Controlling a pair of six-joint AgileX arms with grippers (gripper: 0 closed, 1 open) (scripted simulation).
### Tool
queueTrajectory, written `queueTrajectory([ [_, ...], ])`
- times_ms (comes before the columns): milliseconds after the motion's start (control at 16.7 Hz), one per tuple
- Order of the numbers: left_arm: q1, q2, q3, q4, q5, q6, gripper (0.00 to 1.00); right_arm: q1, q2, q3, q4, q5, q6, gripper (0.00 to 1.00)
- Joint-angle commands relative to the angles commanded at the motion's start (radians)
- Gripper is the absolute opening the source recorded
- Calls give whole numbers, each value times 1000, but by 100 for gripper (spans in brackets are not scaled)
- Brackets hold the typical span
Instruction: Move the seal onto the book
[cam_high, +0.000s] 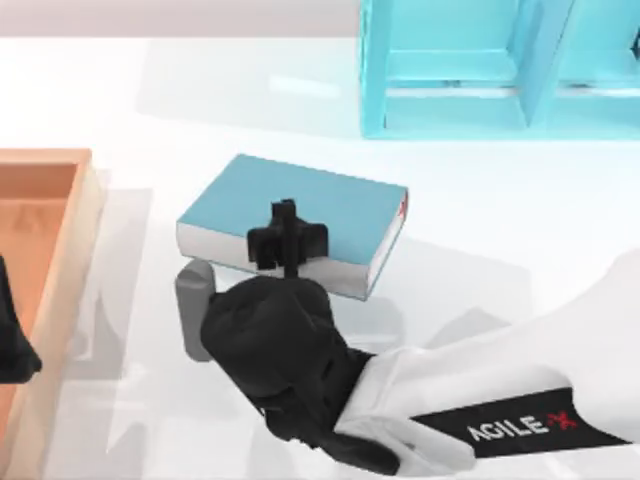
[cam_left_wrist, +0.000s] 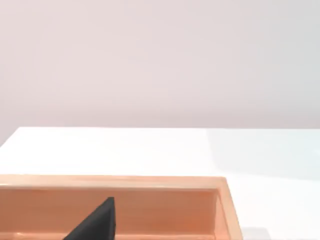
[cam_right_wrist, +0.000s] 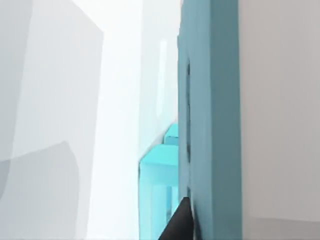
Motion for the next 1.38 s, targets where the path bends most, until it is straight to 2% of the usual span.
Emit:
queueTrajectory([
  [420,0,0,0,0,0,0,100,-1,44,-14,61,0,2,0],
  [1200,0,0,0,0,0,0,100,-1,44,-14,61,0,2,98],
  [1380,0,0,0,0,0,0,100,-1,44,-14,61,0,2,100],
])
